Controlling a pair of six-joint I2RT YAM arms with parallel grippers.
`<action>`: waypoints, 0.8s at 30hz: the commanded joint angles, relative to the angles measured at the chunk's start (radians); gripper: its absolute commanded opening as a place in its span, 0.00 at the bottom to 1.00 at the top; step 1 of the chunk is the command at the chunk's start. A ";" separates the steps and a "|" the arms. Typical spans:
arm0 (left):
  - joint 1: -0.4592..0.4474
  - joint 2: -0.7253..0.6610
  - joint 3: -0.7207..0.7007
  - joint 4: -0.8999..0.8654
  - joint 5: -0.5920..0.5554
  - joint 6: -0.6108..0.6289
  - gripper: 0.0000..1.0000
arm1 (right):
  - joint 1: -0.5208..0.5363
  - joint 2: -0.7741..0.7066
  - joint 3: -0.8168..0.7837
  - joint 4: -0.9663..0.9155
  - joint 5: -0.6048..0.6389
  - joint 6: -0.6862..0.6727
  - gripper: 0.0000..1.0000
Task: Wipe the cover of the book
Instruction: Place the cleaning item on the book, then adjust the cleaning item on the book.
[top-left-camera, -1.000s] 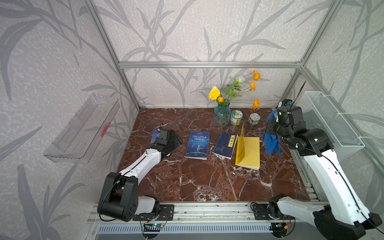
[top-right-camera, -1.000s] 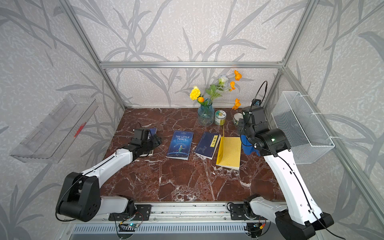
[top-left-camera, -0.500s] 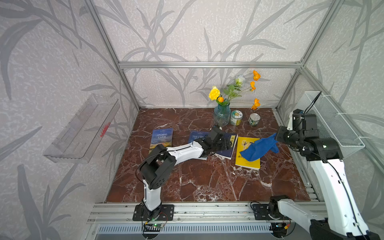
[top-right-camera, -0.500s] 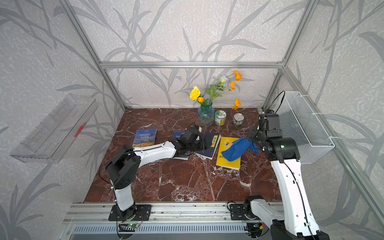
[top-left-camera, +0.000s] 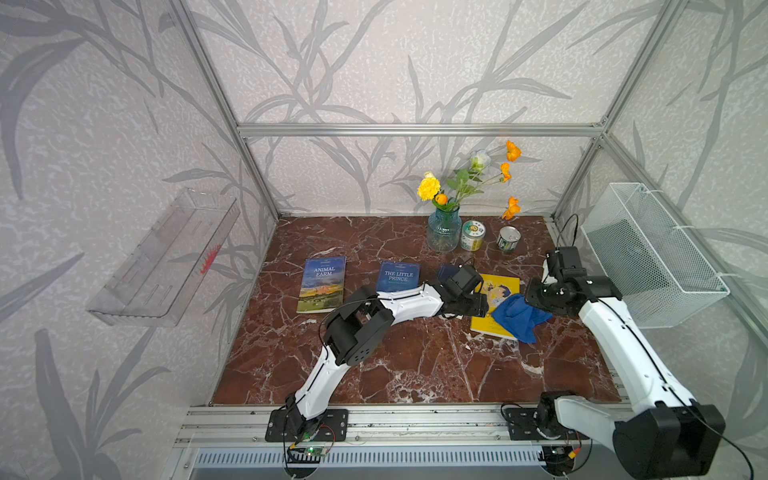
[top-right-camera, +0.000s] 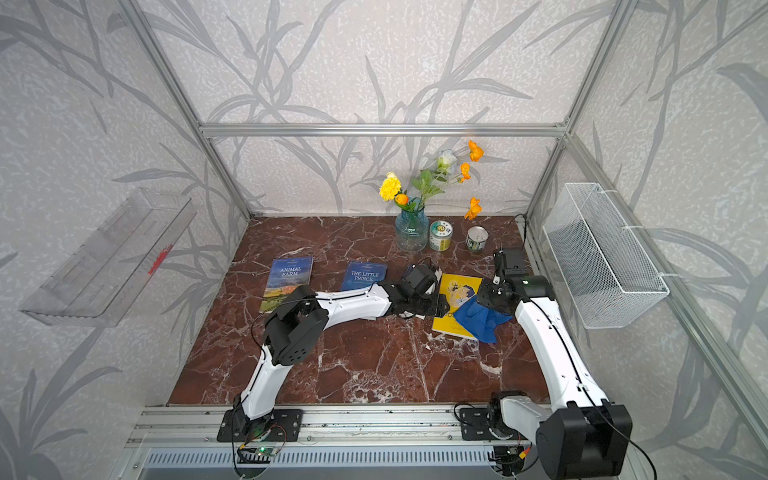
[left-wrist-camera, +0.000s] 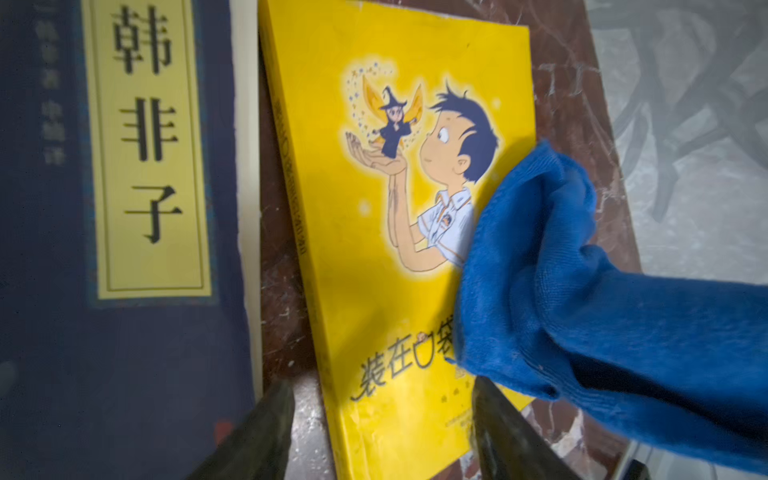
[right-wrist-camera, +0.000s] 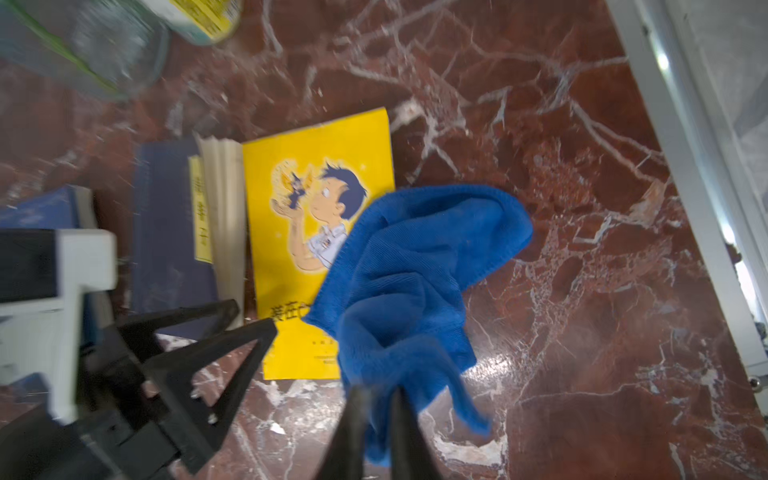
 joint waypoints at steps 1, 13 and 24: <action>-0.005 0.009 0.049 -0.084 -0.031 0.055 0.66 | -0.007 0.046 -0.042 0.087 0.051 0.031 0.46; -0.008 0.021 0.015 -0.128 -0.052 0.102 0.61 | -0.014 0.234 -0.177 0.225 -0.024 0.148 0.98; -0.082 0.018 -0.002 -0.186 -0.149 0.173 0.48 | -0.020 0.215 -0.217 0.250 0.053 0.163 0.14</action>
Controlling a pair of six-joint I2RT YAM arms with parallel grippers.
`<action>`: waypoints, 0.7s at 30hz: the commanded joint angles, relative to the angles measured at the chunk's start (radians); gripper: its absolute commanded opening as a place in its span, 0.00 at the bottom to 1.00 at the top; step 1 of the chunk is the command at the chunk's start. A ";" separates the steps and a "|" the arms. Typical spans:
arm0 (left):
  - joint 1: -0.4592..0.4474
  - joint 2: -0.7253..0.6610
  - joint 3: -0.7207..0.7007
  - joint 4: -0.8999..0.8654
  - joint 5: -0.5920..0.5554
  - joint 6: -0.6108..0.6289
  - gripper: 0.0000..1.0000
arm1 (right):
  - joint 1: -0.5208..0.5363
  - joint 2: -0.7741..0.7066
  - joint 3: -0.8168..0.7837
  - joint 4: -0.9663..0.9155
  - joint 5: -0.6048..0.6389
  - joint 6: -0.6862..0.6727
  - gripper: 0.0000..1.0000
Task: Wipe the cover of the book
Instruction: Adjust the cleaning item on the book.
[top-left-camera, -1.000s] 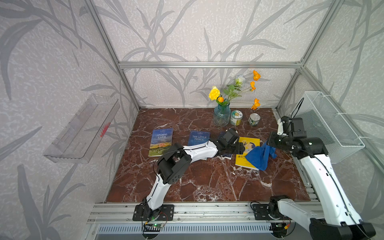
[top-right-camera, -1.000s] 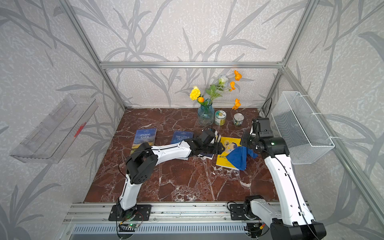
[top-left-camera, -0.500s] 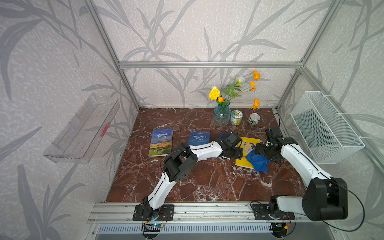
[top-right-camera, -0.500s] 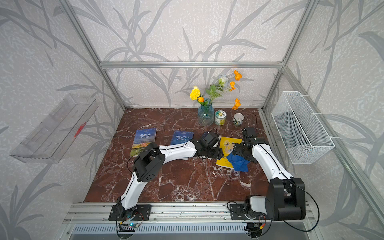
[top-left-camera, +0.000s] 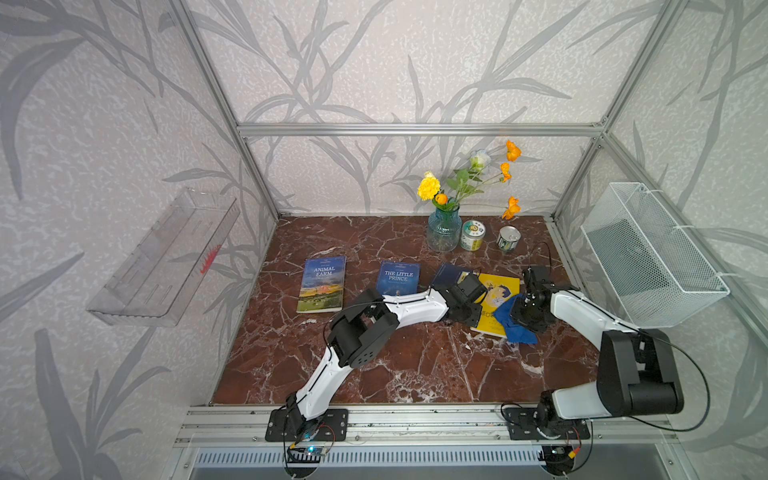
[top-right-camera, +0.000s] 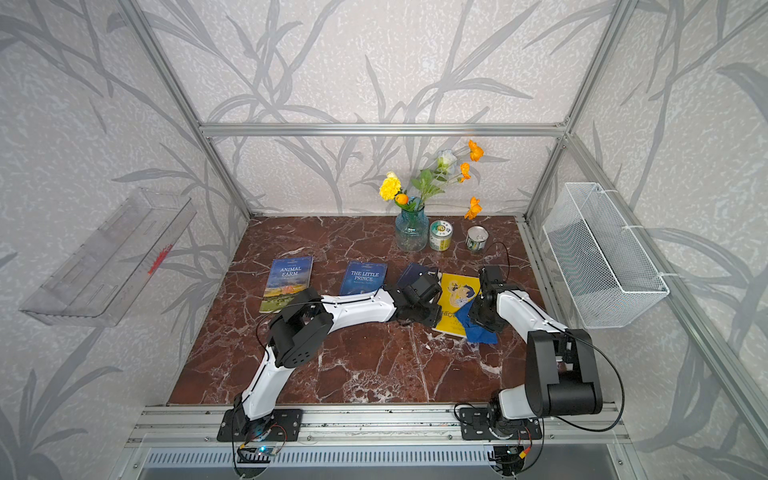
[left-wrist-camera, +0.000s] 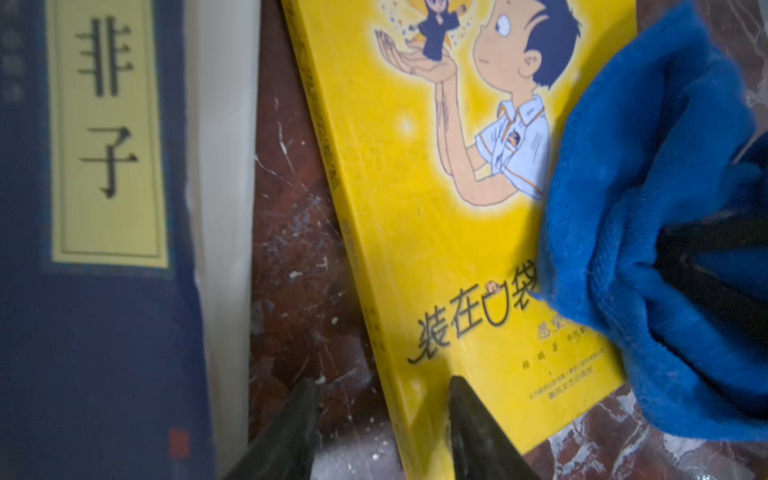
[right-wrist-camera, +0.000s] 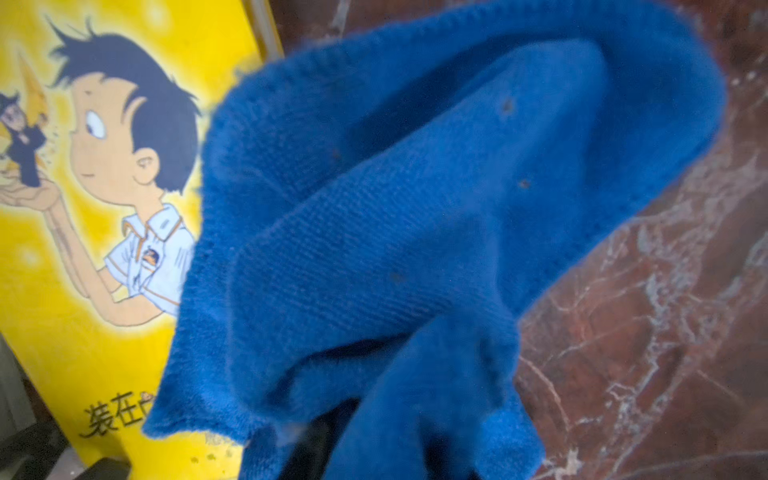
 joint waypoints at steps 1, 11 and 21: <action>-0.018 0.002 -0.007 -0.074 -0.031 0.028 0.47 | -0.008 -0.052 0.003 -0.029 0.064 -0.003 0.08; -0.018 0.004 -0.004 -0.080 -0.007 -0.001 0.38 | -0.005 -0.358 0.165 -0.201 0.022 -0.044 0.02; -0.017 0.008 -0.002 -0.082 -0.001 -0.009 0.34 | 0.047 -0.401 0.195 -0.178 -0.061 0.011 0.01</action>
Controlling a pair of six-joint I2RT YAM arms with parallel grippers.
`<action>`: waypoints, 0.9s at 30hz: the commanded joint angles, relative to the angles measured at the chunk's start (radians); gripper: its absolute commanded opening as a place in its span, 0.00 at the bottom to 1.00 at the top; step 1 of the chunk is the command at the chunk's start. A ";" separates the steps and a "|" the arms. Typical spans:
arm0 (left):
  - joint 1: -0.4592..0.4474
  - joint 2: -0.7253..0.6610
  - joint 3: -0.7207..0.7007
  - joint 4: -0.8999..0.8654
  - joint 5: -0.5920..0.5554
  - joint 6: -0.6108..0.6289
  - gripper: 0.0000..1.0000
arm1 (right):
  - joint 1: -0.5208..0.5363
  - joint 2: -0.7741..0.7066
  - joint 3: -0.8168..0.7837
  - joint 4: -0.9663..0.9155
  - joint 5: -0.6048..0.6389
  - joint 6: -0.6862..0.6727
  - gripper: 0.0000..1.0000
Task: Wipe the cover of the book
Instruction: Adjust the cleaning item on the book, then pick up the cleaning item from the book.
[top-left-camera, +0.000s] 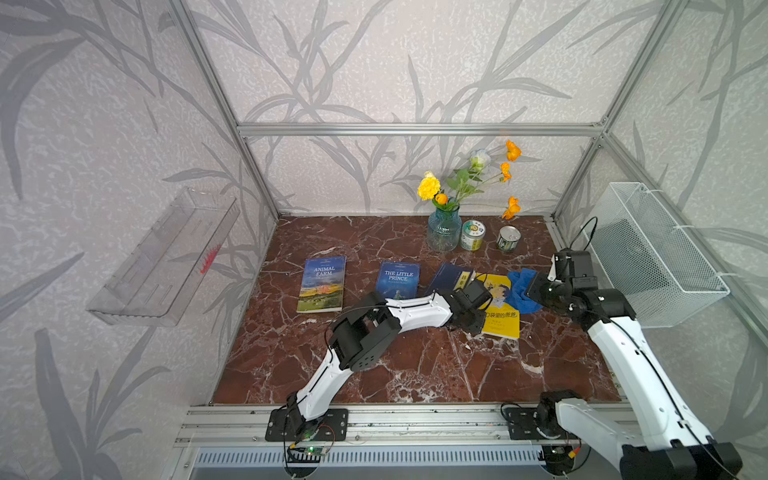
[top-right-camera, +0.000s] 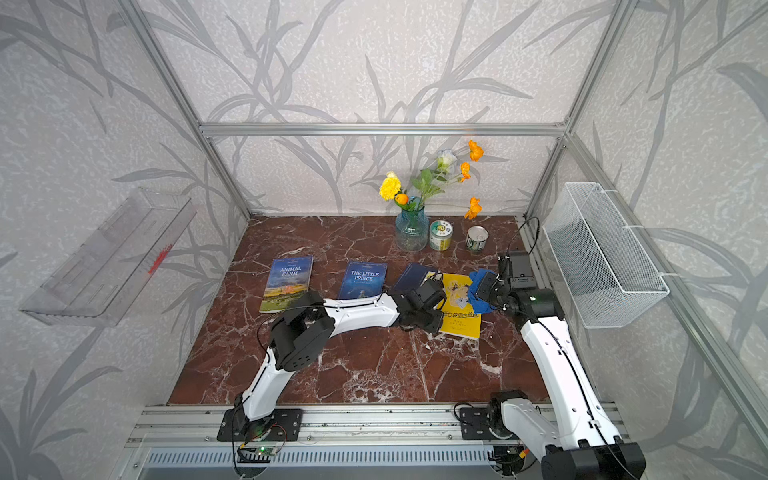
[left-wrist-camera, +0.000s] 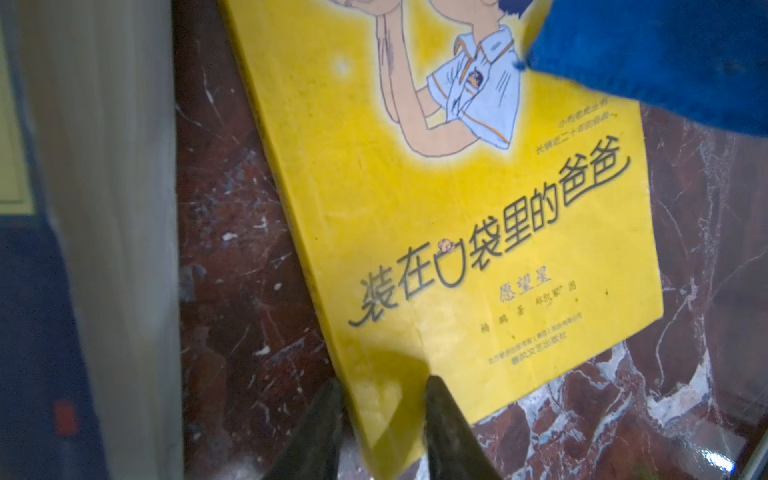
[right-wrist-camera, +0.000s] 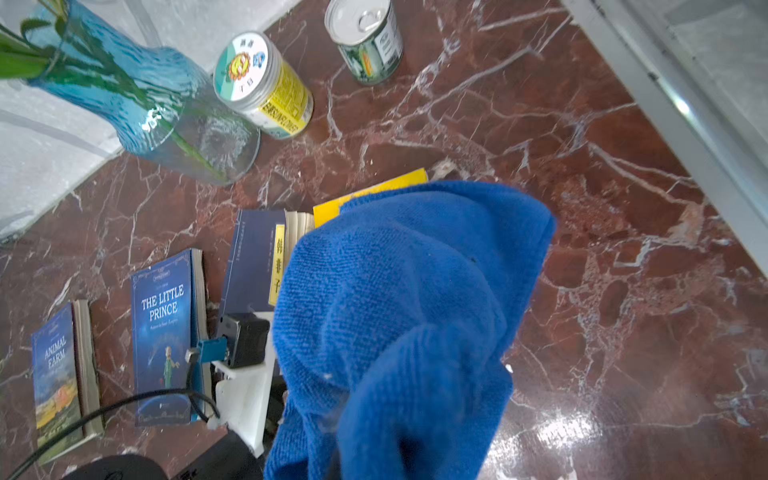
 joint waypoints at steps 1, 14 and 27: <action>0.003 0.008 -0.002 -0.073 -0.012 0.002 0.34 | 0.002 0.029 -0.045 0.018 -0.030 0.016 0.01; 0.012 0.013 -0.012 -0.065 -0.006 -0.034 0.33 | 0.002 0.429 -0.111 0.088 0.017 -0.102 0.50; 0.015 -0.005 -0.030 -0.055 -0.030 -0.033 0.32 | 0.005 0.509 -0.066 0.130 0.038 -0.120 0.67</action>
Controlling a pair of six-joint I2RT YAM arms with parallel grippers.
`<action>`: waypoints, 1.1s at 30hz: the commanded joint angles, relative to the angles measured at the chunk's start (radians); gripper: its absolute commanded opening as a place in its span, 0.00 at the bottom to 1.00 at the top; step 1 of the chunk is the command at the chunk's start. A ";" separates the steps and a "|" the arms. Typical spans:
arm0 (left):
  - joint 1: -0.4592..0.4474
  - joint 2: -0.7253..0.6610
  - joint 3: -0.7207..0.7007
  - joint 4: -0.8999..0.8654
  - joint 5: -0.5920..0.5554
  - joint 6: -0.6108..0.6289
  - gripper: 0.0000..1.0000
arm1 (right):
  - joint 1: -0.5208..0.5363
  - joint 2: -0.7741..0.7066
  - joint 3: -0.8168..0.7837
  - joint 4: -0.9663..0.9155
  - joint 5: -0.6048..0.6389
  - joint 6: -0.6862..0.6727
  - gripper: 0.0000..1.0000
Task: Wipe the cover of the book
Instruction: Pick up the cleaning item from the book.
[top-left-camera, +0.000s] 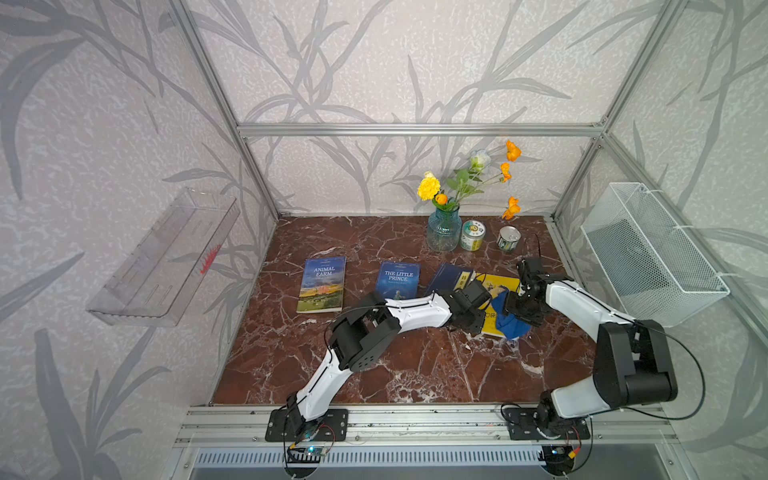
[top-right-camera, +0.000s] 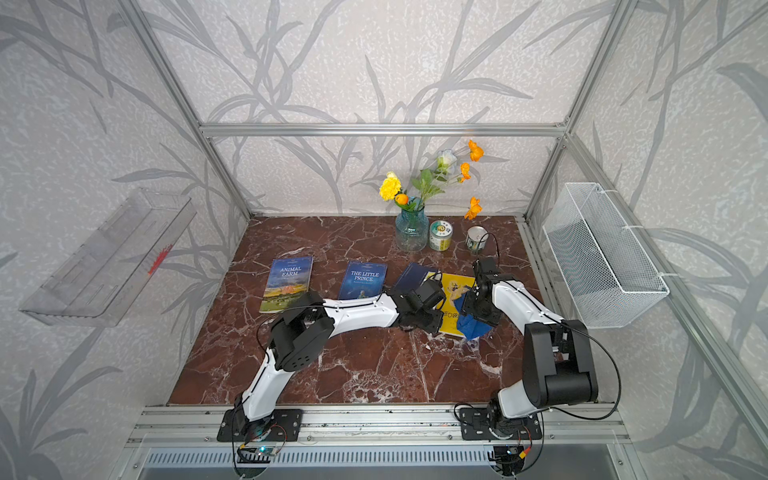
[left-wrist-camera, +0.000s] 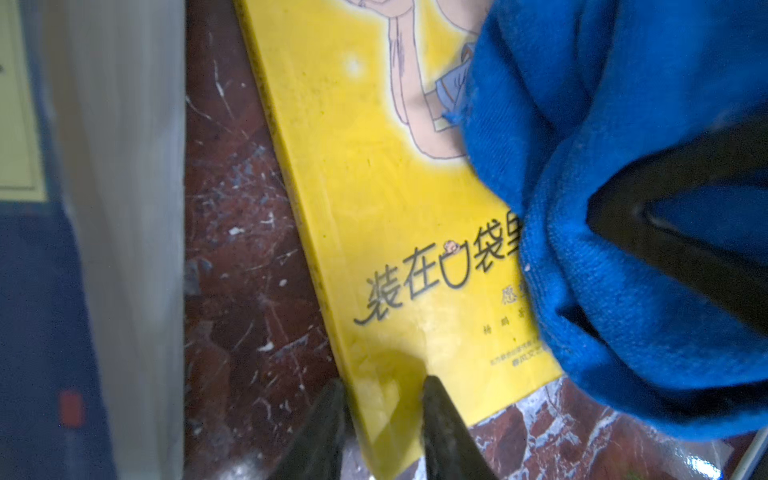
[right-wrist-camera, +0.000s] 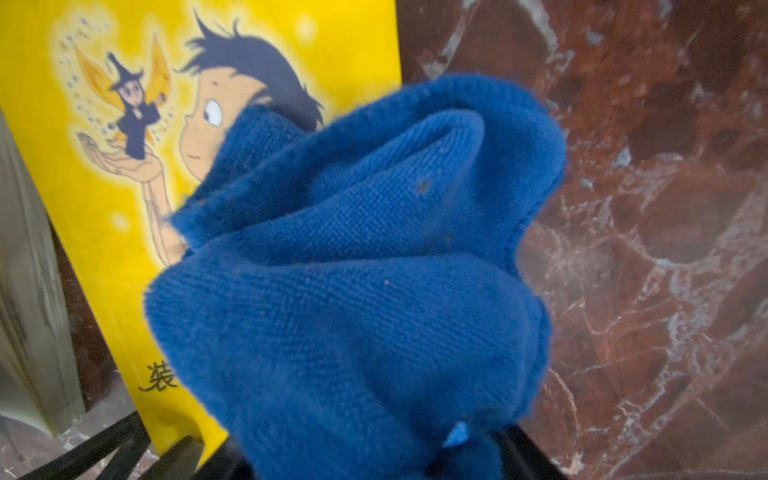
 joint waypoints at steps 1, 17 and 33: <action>0.009 0.000 -0.021 -0.063 -0.031 0.000 0.31 | 0.005 0.040 0.034 0.031 0.047 -0.003 0.65; 0.009 -0.002 -0.019 -0.067 -0.036 0.001 0.21 | 0.005 -0.066 0.109 -0.107 0.134 -0.040 0.00; 0.012 0.008 -0.015 -0.070 -0.029 -0.004 0.20 | 0.154 -0.191 -0.055 0.018 -0.034 0.111 0.00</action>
